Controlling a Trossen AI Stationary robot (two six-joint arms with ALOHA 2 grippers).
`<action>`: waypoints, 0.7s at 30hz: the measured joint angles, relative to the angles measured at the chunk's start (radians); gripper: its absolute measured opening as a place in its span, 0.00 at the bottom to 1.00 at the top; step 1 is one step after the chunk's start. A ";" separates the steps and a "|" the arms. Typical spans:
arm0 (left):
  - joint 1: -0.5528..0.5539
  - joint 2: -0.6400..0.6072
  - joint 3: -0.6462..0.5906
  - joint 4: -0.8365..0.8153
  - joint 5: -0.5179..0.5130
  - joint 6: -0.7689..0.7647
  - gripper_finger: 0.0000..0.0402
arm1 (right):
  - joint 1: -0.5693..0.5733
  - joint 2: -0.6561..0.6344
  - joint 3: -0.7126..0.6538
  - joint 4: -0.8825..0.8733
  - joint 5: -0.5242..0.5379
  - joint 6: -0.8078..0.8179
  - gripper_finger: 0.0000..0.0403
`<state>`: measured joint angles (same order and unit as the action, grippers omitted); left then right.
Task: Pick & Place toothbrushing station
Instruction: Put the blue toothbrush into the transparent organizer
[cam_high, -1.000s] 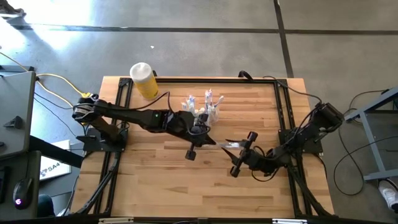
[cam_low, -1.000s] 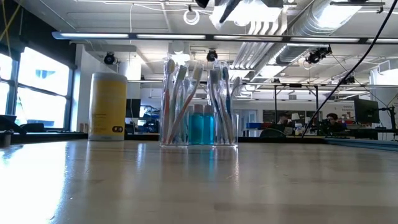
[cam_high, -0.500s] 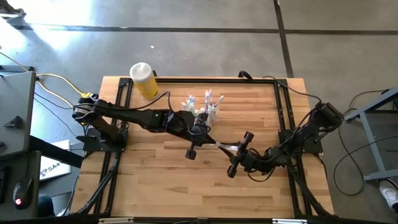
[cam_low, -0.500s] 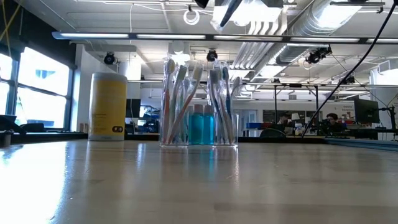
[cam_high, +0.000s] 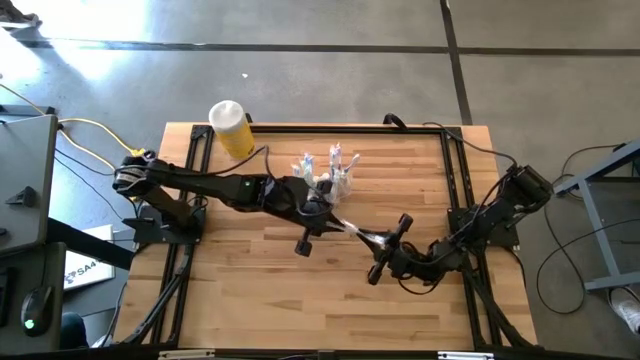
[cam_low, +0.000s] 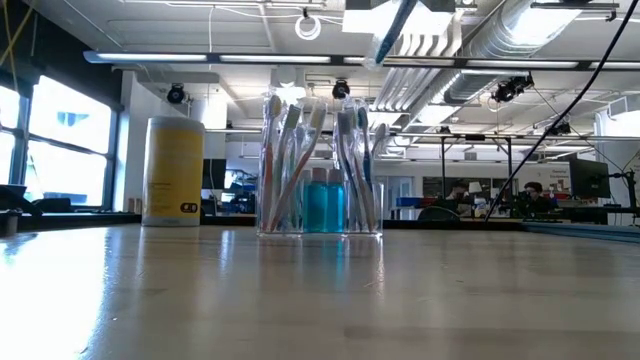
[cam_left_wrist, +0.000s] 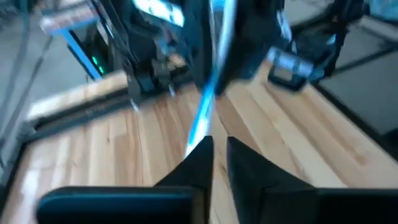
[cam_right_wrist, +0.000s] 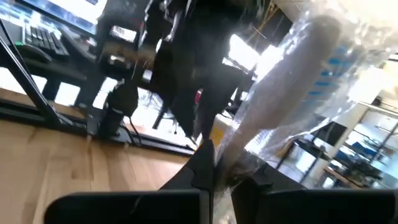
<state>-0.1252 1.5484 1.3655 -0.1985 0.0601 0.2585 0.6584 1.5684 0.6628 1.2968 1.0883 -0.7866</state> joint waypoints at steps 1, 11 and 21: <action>0.000 -0.010 0.002 0.007 0.001 0.000 0.11 | 0.008 0.000 0.000 0.000 0.020 -0.003 0.04; 0.000 -0.164 0.001 -0.199 -0.275 0.002 0.42 | -0.042 -0.062 0.000 -0.074 0.238 0.004 0.04; 0.001 -0.324 0.002 -0.534 -0.366 -0.151 0.44 | -0.353 -0.061 0.000 -0.460 -0.053 0.447 0.04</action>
<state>-0.1242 1.2246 1.3670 -0.7323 -0.3058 0.1075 0.3056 1.5078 0.6624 0.8368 1.0351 -0.3392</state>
